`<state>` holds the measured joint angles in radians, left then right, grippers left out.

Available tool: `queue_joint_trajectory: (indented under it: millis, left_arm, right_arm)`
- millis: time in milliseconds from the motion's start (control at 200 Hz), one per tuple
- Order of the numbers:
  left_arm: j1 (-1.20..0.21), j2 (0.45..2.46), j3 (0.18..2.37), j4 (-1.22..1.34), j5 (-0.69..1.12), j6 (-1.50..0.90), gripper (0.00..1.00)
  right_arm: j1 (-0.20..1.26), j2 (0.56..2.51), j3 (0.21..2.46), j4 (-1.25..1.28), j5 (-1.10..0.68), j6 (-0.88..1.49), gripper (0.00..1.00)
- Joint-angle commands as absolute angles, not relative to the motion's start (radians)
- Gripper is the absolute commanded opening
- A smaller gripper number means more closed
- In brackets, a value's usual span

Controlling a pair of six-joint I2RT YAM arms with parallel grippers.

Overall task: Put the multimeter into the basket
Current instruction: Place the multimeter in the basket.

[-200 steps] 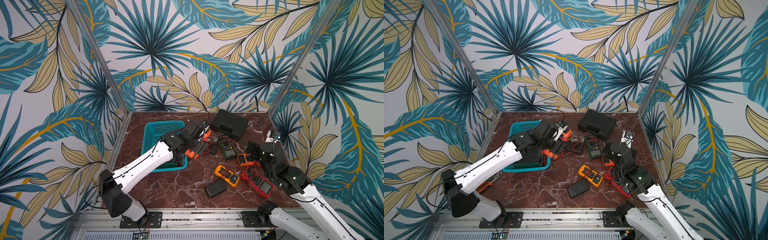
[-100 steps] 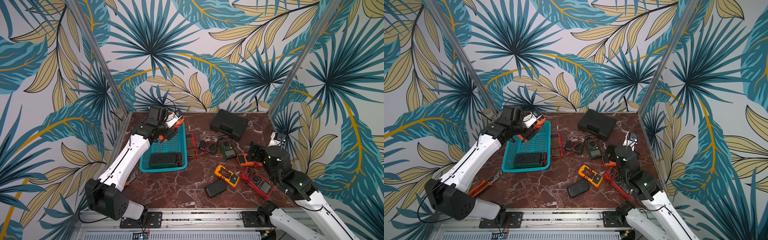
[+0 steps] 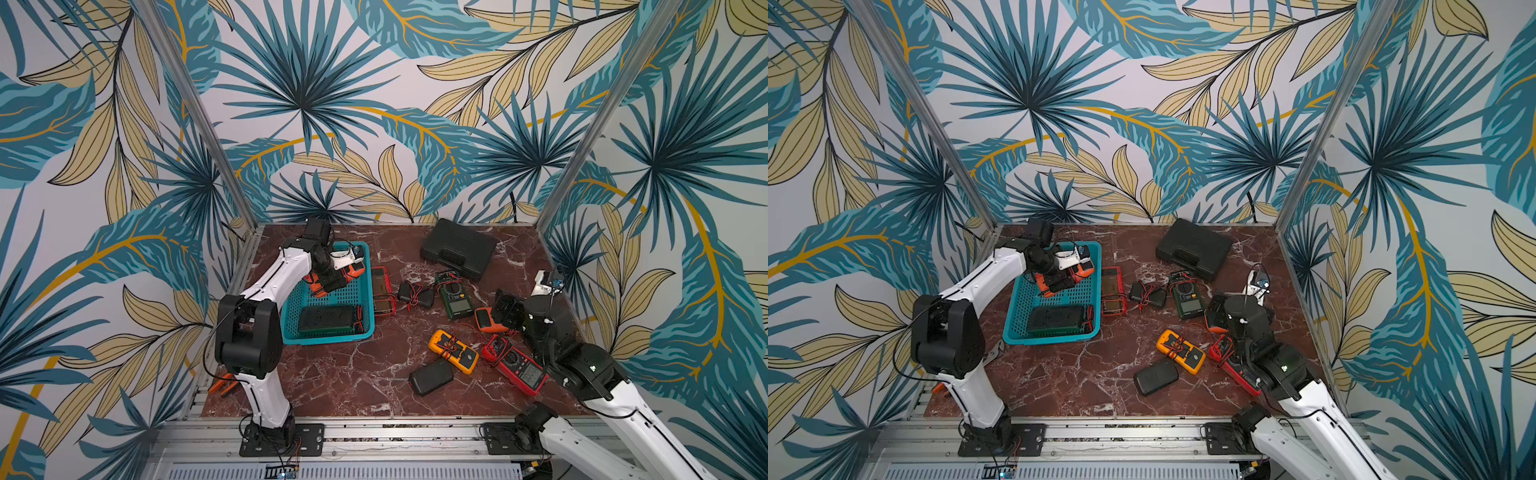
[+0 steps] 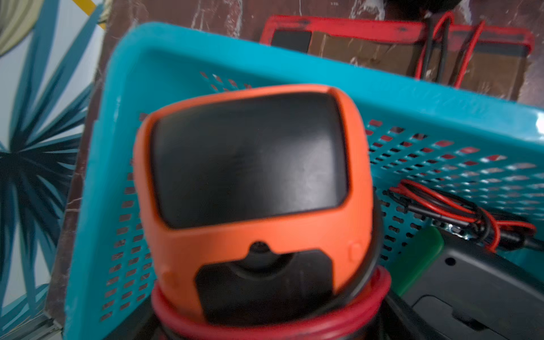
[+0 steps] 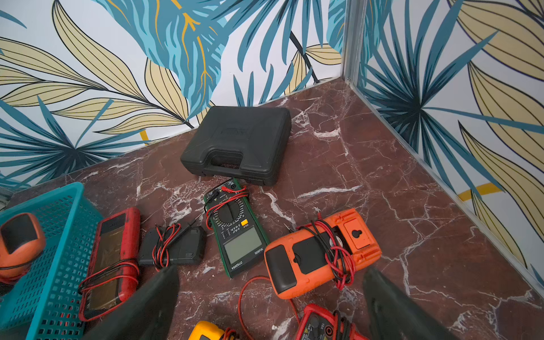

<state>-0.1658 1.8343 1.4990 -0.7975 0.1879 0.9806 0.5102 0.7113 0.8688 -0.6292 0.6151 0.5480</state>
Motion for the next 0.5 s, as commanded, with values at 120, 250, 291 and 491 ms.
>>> queue_joint_trajectory:
  millis: [120, 250, 291, 491]
  left_arm:
    - [-0.159, 1.879, 1.539, -0.814, 0.158, 1.067, 0.12]
    - [-0.16, 1.882, 1.478, -0.801, 0.125, 1.124, 0.12]
    - [-0.159, 1.881, 1.456, -0.773, 0.106, 1.137, 0.12]
    - [-0.159, 1.918, 1.466, -0.757, 0.098, 1.142, 0.15]
  right_arm:
    - [0.509, 0.716, 0.83, -0.627, 0.597, 0.565, 0.99]
    - [0.508, 0.731, 0.832, -0.616, 0.59, 0.559, 0.99]
    - [0.508, 0.735, 0.832, -0.611, 0.583, 0.56, 0.99]
    - [0.509, 0.765, 0.834, -0.602, 0.551, 0.559, 1.0]
